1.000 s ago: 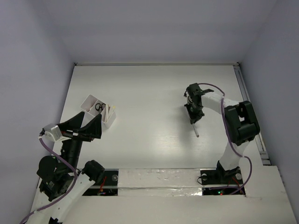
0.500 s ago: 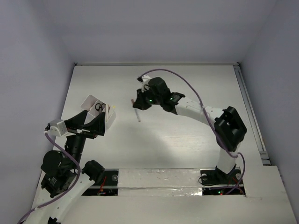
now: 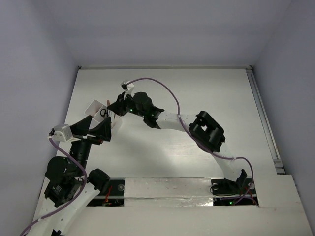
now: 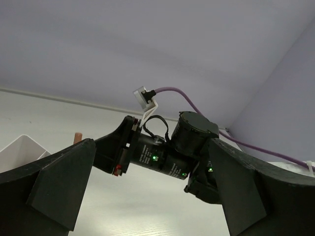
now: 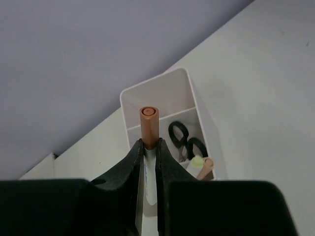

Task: Sort the stationery into containers
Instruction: Place the pen in the storage box.

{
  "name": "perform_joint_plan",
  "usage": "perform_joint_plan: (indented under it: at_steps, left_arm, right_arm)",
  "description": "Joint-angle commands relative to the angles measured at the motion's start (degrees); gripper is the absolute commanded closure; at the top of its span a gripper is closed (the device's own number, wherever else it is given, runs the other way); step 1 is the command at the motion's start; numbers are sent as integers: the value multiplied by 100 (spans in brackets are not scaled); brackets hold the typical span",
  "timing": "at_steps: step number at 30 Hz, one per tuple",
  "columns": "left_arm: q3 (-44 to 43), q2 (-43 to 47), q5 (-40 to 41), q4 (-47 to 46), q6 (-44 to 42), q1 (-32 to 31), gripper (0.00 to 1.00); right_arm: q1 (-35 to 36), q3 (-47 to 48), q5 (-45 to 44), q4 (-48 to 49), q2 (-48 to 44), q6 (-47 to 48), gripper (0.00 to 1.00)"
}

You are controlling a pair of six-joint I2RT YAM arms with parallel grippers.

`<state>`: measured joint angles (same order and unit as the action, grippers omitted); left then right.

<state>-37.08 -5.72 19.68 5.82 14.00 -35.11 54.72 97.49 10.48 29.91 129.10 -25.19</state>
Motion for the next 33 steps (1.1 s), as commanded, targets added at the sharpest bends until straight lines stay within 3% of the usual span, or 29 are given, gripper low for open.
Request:
perform_joint_plan:
  at_steps: [1,8,17,20,24,28,33]
  left_arm:
    - [8,-114,-52,-249,-55,48,1]
    - [8,-158,-61,-249,-64,48,1]
    - [8,-193,-61,-266,-64,48,1]
    - [8,-219,-70,-275,-73,48,1]
    - [8,-237,-87,-266,-73,101,1]
    - [17,-263,-96,-284,-64,154,1]
    - [8,-325,-193,-284,-117,207,1]
  right_arm:
    - [39,481,-494,981,272,198,100]
    - [153,675,-626,1165,704,453,100]
    - [434,-300,-916,1737,476,928,100]
    - [487,-450,-925,1720,502,998,95]
    - [539,-573,-899,1702,520,990,80]
    - [540,-714,-899,1799,336,981,48]
    - [540,-740,-925,1790,20,1034,27]
